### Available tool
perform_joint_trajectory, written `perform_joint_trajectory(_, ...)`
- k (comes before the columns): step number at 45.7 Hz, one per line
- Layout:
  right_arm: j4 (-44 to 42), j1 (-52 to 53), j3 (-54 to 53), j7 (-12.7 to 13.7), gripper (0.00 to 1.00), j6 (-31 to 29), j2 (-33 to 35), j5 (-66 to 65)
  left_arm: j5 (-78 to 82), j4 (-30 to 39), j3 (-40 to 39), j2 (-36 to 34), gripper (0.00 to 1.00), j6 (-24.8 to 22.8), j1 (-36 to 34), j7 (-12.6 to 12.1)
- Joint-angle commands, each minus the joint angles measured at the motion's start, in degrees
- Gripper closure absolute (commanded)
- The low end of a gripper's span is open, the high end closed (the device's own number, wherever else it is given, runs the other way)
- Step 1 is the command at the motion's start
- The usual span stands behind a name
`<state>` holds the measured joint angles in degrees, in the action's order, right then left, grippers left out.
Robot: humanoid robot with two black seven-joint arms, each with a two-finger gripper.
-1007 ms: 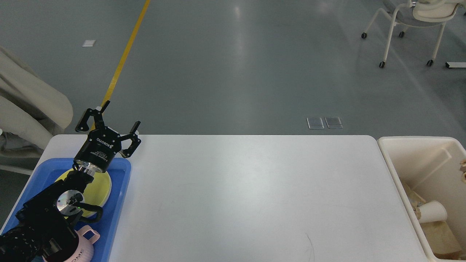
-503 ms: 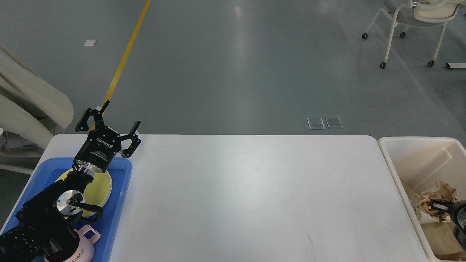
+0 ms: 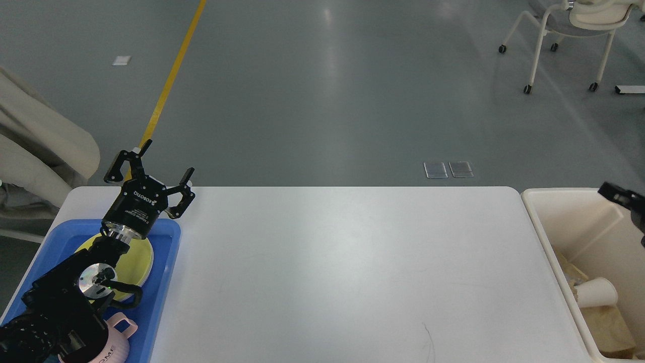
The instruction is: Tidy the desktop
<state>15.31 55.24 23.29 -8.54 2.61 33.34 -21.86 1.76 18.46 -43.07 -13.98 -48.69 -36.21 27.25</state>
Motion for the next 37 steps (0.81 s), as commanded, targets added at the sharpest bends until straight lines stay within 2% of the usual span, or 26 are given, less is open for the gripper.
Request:
perform_joint_trajectory(1,13.76,7.16,-24.04,-0.60,0.00,0.12,5.06,0.59,0.00,0.00,0.00,0.00,0.00,0.00,0.00,0.00)
perform_joint_trajectory(6,22.29,6.81,-44.87,-0.25,0.00,-0.32,4.20,4.36,0.00,0.00,0.00,0.00,0.00,0.00,0.00,0.00)
perform_joint_trajectory(9,23.71,5.24,-53.68,-0.08,0.00,-1.11,-0.63,11.90,0.00,0.00,0.00,0.00,0.00,0.00,0.00,0.00)
perform_joint_trajectory(14,23.10,1.37,-60.90,-0.51,0.00,-3.39,-9.60,25.89,0.00,0.00,0.00,0.00,0.00,0.00,0.00,0.00)
perform_joint_trajectory(17,20.47,-1.35,-62.75,-0.95,0.00,-8.04,-13.73,30.99,0.00,0.00,0.00,0.00,0.00,0.00,0.00,0.00)
perform_joint_trajectory(19,16.35,-3.90,-64.15,-2.44,0.00,-13.40,-17.86,32.76,0.00,0.00,0.00,0.00,0.00,0.00,0.00,0.00)
perform_joint_trajectory(22,10.55,-6.80,-66.35,-7.00,0.00,-19.90,-22.25,33.64,0.00,0.00,0.00,0.00,0.00,0.00,0.00,0.00)
perform_joint_trajectory(24,7.29,-8.56,-67.50,-9.91,0.00,-23.95,-23.93,33.64,0.00,0.00,0.00,0.00,0.00,0.00,0.00,0.00)
perform_joint_trajectory(27,4.56,-10.76,-68.55,-12.55,0.00,-30.10,-24.81,33.82,0.00,0.00,0.00,0.00,0.00,0.00,0.00,0.00)
perform_joint_trajectory(31,3.15,-13.13,-69.52,-13.96,0.00,-36.08,-24.82,33.99,0.00,0.00,0.00,0.00,0.00,0.00,0.00,0.00)
perform_joint_trajectory(37,2.26,-16.57,-70.66,-13.96,0.00,-42.06,-23.85,33.99,0.00,0.00,0.00,0.00,0.00,0.00,0.00,0.00)
